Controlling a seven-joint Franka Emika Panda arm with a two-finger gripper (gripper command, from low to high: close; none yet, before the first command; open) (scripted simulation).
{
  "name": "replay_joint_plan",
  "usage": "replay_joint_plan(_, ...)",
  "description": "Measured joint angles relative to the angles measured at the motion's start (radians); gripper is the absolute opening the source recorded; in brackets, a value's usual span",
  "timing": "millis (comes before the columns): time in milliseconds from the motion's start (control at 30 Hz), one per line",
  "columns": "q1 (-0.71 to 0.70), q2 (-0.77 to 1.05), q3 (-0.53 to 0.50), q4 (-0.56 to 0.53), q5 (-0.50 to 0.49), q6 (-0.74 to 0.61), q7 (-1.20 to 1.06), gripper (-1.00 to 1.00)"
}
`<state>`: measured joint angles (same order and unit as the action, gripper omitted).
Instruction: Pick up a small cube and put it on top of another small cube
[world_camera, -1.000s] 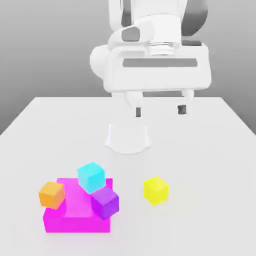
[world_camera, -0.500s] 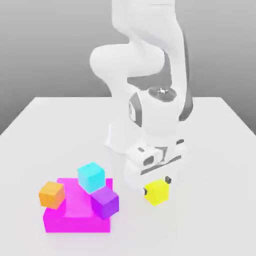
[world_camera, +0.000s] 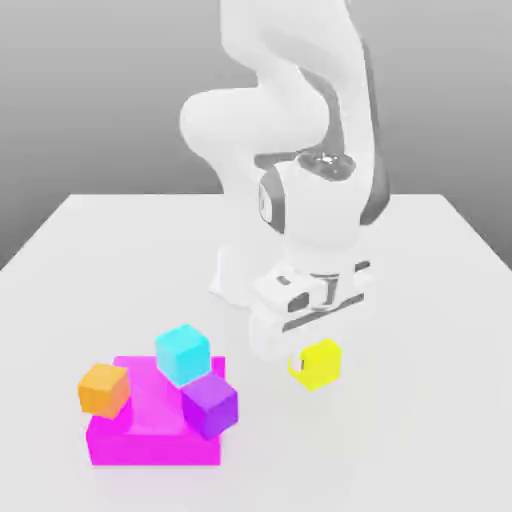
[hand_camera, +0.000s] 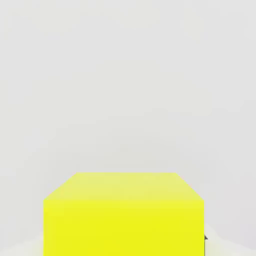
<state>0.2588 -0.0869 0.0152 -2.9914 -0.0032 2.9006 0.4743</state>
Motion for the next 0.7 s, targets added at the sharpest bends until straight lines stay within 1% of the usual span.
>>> replay_joint_plan(33, 0.002, -0.009, 0.010, 0.018, -0.017, -0.036, 0.012, -1.00)
replay_joint_plan(100, -0.042, -0.023, -0.030, 0.074, -0.038, -0.109, -0.009, -1.00)
replay_joint_plan(267, -0.204, -0.051, -0.191, 0.229, -0.076, -0.287, -0.109, -1.00)
replay_joint_plan(400, -0.320, -0.075, -0.311, 0.329, -0.097, -0.404, -0.186, -1.00)
replay_joint_plan(467, -0.358, -0.045, -0.363, 0.355, -0.071, -0.393, -0.237, -1.00)
replay_joint_plan(567, -0.363, 0.050, -0.381, 0.350, -0.013, -0.296, -0.290, -1.00)
replay_joint_plan(600, -0.361, 0.082, -0.384, 0.346, 0.006, -0.262, -0.305, 1.00)
replay_joint_plan(700, -0.362, 0.082, -0.384, 0.346, 0.006, -0.262, -0.305, 1.00)
